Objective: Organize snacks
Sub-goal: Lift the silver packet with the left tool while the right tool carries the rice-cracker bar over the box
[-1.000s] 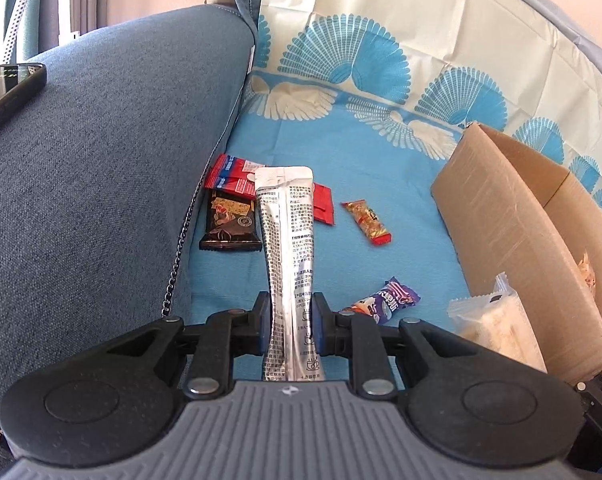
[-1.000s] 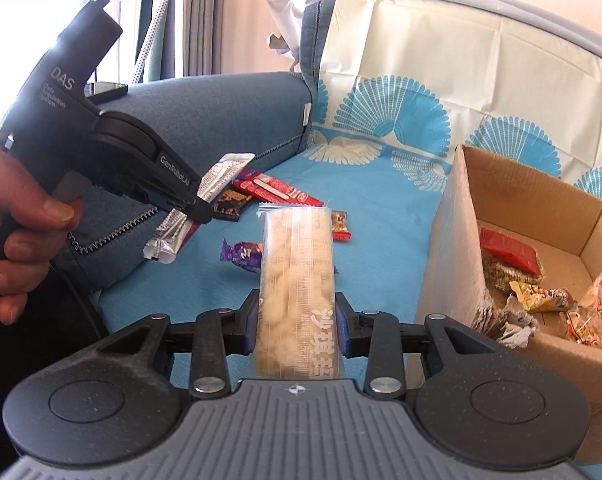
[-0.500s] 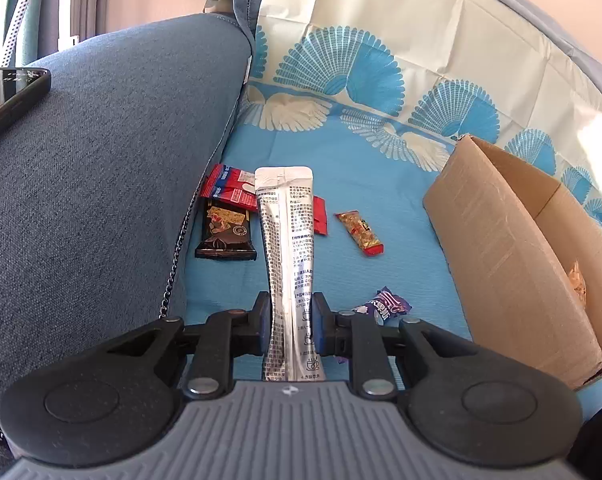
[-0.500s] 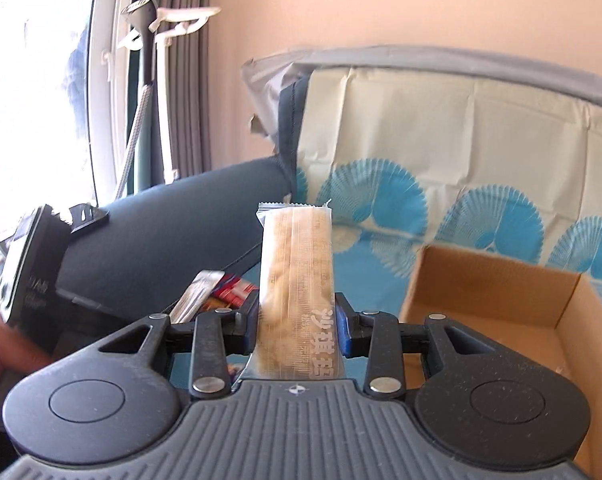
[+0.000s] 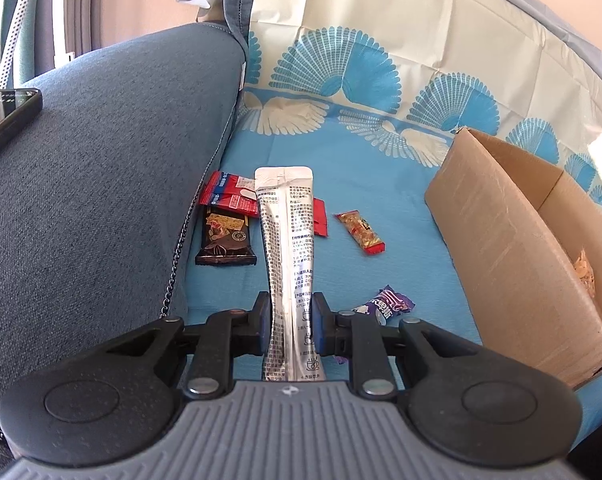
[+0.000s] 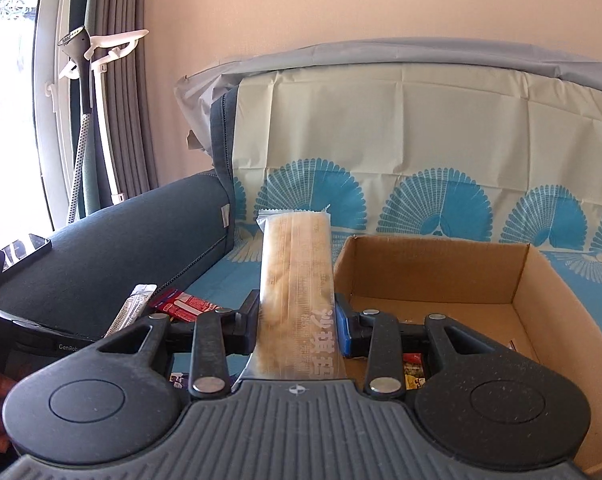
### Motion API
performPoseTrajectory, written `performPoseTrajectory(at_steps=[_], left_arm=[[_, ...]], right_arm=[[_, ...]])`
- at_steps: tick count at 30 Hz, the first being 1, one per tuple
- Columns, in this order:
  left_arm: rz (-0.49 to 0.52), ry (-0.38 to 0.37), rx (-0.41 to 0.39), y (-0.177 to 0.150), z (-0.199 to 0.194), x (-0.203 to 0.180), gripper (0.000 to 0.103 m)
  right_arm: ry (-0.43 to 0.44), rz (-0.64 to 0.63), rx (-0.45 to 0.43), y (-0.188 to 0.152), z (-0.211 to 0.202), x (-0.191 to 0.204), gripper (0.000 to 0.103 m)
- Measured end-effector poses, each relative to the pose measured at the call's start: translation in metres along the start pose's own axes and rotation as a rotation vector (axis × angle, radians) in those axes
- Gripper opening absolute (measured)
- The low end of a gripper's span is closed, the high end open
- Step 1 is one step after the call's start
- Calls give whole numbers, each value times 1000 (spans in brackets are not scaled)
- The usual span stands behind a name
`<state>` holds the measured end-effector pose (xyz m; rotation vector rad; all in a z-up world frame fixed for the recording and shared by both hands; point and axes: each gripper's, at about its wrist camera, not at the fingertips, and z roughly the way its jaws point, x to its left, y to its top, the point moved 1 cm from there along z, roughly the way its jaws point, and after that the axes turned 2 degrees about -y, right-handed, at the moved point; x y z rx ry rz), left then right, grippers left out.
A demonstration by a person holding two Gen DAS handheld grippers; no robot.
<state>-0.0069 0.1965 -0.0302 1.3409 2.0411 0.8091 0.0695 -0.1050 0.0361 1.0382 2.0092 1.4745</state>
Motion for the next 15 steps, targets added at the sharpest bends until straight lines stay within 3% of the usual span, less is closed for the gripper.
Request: performPoseTrajectory(at_steps=[15], left_arm=[[66, 50, -109, -1, -16, -14, 23]], right_arm=[[-22, 20, -11, -1, -8, -20, 38]])
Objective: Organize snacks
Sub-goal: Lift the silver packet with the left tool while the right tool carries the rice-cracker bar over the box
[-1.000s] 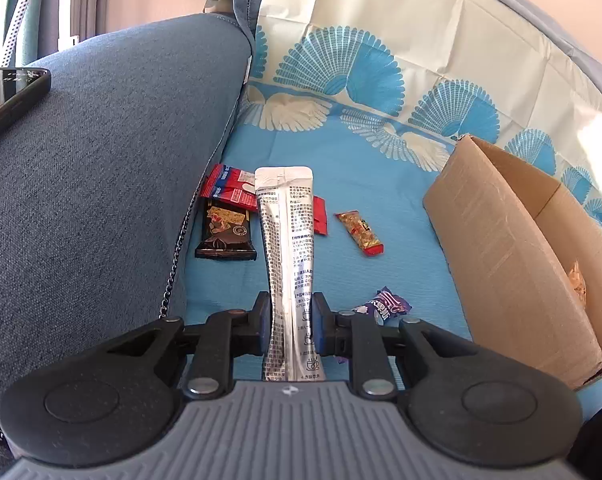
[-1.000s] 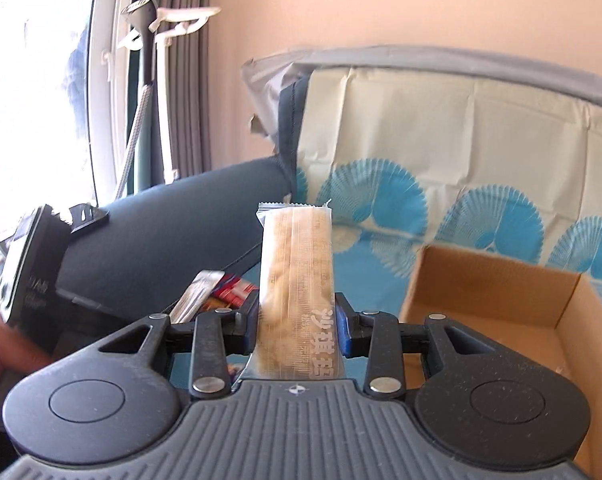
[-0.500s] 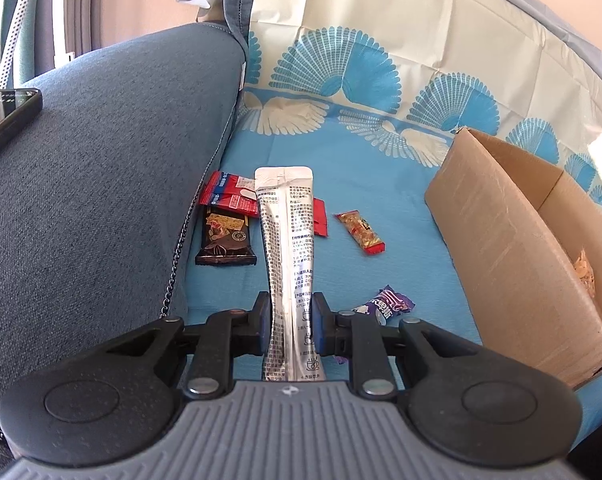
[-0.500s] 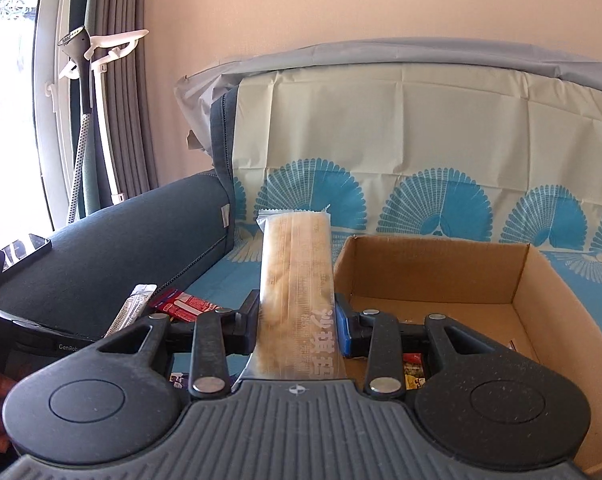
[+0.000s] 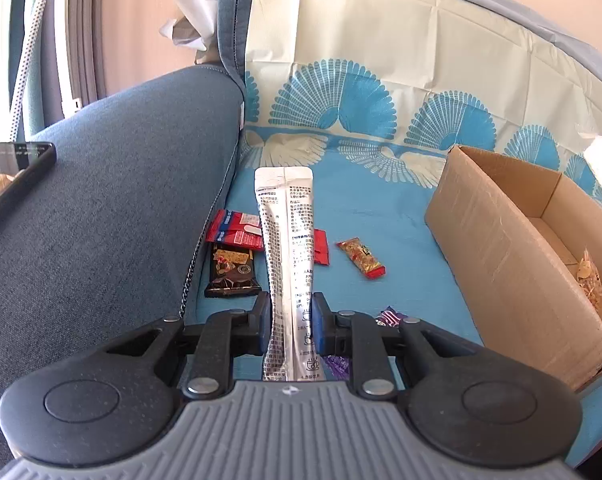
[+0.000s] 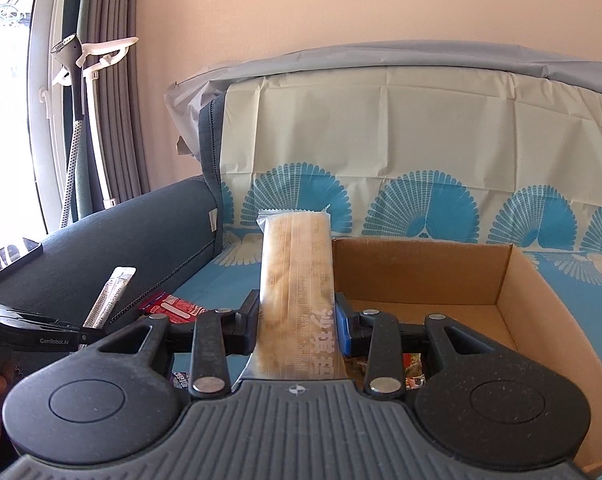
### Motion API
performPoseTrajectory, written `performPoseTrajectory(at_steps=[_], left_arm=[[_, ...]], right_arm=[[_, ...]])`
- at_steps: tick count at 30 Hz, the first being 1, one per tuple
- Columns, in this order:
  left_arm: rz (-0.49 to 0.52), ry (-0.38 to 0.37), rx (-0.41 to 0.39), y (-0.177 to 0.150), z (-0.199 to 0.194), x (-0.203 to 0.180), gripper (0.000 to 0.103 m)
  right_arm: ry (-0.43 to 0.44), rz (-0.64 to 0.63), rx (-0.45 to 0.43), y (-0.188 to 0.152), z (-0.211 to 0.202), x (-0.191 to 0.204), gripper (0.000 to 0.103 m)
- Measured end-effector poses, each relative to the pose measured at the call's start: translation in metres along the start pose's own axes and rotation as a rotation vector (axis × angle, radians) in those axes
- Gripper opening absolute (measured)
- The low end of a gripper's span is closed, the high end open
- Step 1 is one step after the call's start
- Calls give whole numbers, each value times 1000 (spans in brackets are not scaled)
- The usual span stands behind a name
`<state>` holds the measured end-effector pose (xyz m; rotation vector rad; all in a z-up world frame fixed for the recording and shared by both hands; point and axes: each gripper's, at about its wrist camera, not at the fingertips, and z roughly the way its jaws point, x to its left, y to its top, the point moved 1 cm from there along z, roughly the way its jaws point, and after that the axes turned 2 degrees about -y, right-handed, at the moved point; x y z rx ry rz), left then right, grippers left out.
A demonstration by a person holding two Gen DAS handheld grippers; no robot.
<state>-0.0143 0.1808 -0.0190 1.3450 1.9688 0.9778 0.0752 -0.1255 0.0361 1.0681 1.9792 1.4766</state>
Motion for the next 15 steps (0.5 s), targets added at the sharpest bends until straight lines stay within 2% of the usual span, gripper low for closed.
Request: performPoseTrajectory(at_steps=[7, 10, 15], left_arm=[[-55, 48, 25, 6, -4, -5, 23], [-89, 36, 19, 11, -9, -11, 23], [-87, 11, 1, 28, -20, -32, 23]], right_arm=[[-35, 46, 7, 2, 4, -13, 38], [-36, 51, 10, 2, 6, -14, 38], [-43, 64, 2, 4, 7, -18, 38]])
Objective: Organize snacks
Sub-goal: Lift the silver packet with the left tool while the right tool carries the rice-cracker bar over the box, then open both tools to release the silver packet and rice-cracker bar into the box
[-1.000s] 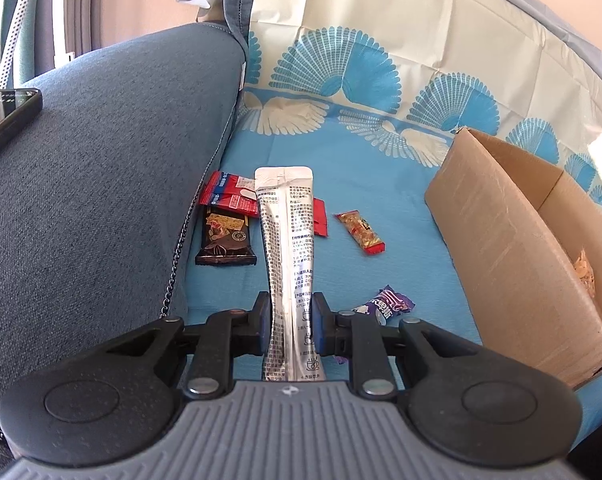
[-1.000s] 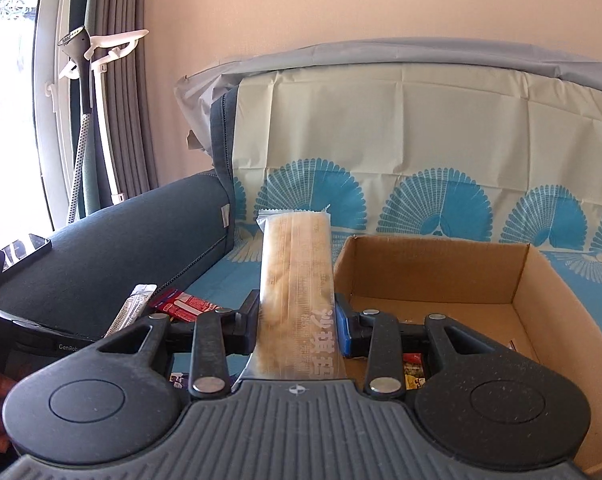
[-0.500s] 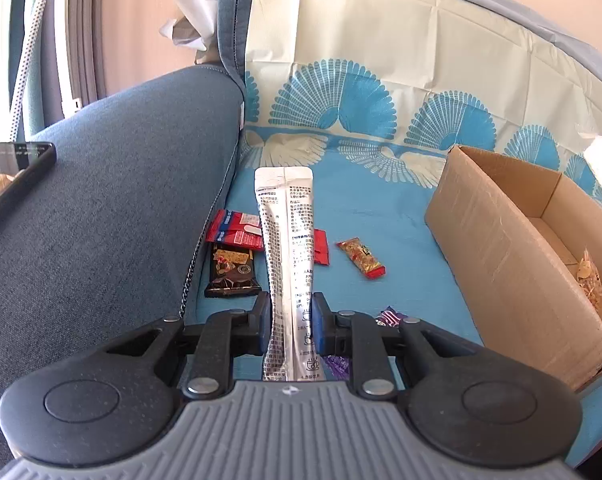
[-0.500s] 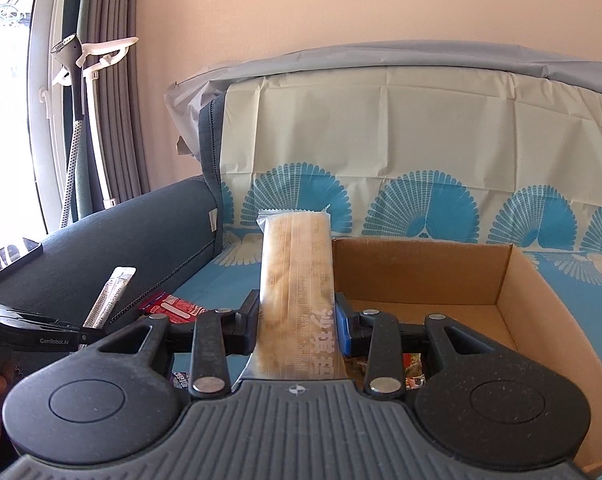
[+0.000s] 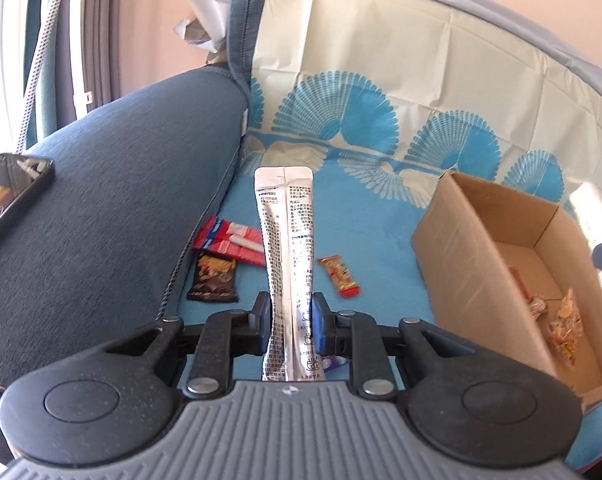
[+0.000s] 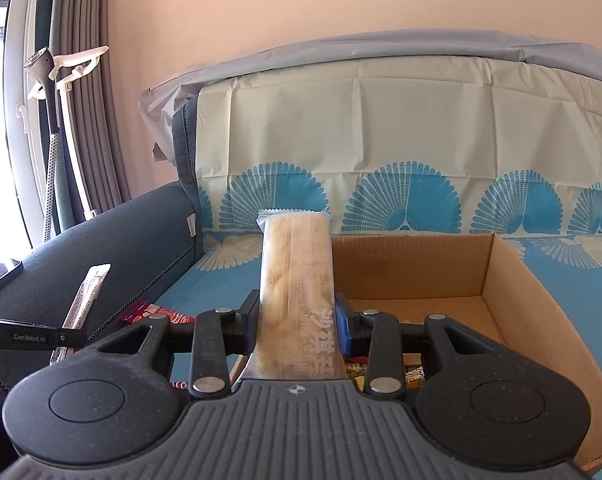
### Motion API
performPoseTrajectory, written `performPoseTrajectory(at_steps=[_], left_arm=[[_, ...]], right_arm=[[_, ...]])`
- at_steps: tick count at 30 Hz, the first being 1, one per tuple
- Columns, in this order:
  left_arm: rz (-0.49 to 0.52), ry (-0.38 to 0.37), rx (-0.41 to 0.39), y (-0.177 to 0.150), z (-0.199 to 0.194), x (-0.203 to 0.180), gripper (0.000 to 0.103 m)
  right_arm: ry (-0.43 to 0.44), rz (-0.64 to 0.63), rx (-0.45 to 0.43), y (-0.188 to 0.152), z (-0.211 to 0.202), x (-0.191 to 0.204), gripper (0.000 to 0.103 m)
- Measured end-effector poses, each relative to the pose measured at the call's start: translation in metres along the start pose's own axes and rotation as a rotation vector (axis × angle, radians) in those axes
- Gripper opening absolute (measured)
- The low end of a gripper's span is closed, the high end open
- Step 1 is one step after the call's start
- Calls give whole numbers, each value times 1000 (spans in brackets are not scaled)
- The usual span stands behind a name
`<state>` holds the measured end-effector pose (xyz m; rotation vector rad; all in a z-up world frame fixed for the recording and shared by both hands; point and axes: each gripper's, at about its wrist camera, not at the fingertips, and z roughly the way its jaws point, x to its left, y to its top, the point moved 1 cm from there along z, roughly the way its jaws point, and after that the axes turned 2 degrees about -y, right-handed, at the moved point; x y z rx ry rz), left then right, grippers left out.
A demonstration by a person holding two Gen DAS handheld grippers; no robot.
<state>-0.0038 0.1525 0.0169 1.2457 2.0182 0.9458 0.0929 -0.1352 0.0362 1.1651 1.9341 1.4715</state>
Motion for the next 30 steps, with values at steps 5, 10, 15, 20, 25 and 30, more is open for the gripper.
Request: performPoseTrajectory(at_steps=[5, 10, 15, 20, 25, 30], left_arm=[[8, -52, -25, 25, -7, -39, 23], [39, -142, -64, 52, -11, -94, 23], [59, -239, -84, 72, -8, -158, 23], [106, -329, -100, 83, -3, -223, 23], [141, -364, -108, 84, 2, -259, 23], [155, -369, -86, 84, 8, -268, 27]], right_arm=[[-45, 24, -18, 4, 0, -13, 38], [-142, 89, -11, 5, 2, -37, 38], [-240, 172, -1, 3, 4, -63, 38], [-339, 243, -9, 1, -1, -86, 38], [-381, 259, -14, -1, -4, -95, 38], [-395, 257, -21, -1, -5, -98, 38]])
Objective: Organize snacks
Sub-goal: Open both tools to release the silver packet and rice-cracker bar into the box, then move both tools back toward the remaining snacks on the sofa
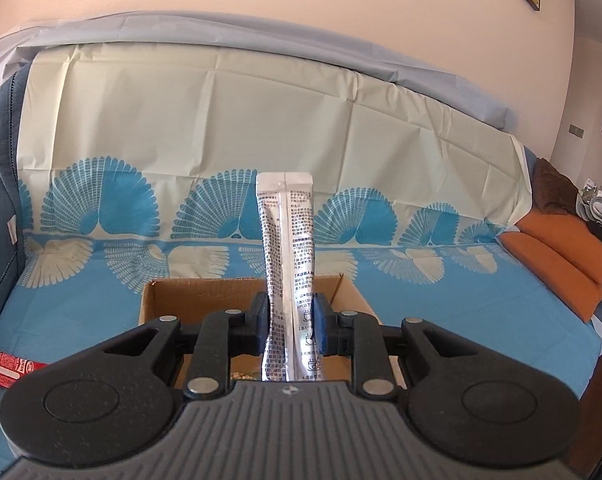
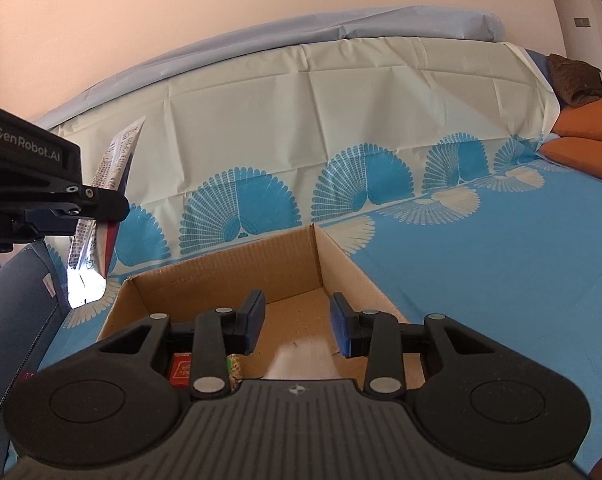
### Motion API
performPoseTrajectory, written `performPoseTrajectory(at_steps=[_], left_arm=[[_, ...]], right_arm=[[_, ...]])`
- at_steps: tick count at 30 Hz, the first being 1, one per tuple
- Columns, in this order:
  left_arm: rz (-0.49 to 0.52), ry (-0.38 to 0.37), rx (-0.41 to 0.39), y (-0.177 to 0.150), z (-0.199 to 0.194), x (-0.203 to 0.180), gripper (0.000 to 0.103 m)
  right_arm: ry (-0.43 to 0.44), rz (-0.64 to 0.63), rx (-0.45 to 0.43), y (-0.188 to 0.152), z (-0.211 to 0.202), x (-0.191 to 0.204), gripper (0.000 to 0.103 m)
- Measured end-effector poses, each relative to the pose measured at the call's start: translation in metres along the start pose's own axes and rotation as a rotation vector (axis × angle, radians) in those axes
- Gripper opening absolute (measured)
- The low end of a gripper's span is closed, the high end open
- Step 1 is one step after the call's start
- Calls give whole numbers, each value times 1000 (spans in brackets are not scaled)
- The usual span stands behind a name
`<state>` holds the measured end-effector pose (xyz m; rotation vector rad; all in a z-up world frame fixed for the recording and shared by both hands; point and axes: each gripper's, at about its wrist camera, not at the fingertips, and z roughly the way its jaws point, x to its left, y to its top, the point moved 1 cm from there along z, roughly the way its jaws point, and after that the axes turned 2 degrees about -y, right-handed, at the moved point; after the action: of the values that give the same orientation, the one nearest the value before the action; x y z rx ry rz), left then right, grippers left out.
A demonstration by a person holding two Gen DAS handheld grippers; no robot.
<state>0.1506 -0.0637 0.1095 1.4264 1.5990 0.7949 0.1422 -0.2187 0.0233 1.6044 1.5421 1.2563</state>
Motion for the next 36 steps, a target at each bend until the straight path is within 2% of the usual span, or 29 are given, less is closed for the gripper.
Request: performPoseTrajectory(at_steps=[1, 4, 7, 9, 12, 13, 14, 16, 17, 19, 21, 22, 23, 25, 28, 31, 36], left_arm=[[9, 1, 10, -1, 1, 0, 29], [10, -6, 24, -5, 0, 3, 57], [29, 16, 10, -14, -9, 9, 59], [49, 26, -45, -23, -23, 16, 59], [98, 33, -147, -37, -51, 34, 51], [105, 32, -159, -41, -60, 43, 42], [105, 33, -161, -45, -67, 54, 36], [90, 37, -150, -54, -81, 81, 33], [87, 40, -143, -59, -87, 96, 28], [99, 63, -132, -71, -100, 128, 24], [120, 100, -115, -89, -109, 162, 21], [133, 132, -96, -98, -111, 178, 13], [146, 166, -77, -107, -113, 194, 10], [154, 221, -55, -124, -119, 223, 10], [89, 260, -41, -148, -128, 257, 10], [-22, 268, -96, -145, -142, 275, 10], [-127, 297, -97, -142, -144, 293, 11]], right_arm=[[-2, -1, -1, 0, 0, 0, 38], [-14, 1, 10, -1, 2, 1, 40], [-13, 9, 16, -2, 3, 3, 47], [-12, 0, 15, -3, 2, 7, 50], [-3, -21, 15, -6, 1, 14, 50], [1, -28, 13, -7, 0, 16, 50], [9, -36, 10, -8, -2, 19, 50], [28, -55, 3, -10, -6, 26, 50], [42, -66, -1, -12, -7, 30, 50], [77, -82, 0, -15, -11, 38, 45], [130, -95, -5, -18, -17, 48, 33], [159, -103, -9, -19, -21, 54, 31], [192, -113, -14, -21, -26, 60, 28], [256, -123, -20, -24, -34, 73, 24], [350, -151, -25, -31, -47, 95, 24], [447, -181, -7, -41, -57, 120, 24], [613, -258, 77, -62, -65, 168, 24]])
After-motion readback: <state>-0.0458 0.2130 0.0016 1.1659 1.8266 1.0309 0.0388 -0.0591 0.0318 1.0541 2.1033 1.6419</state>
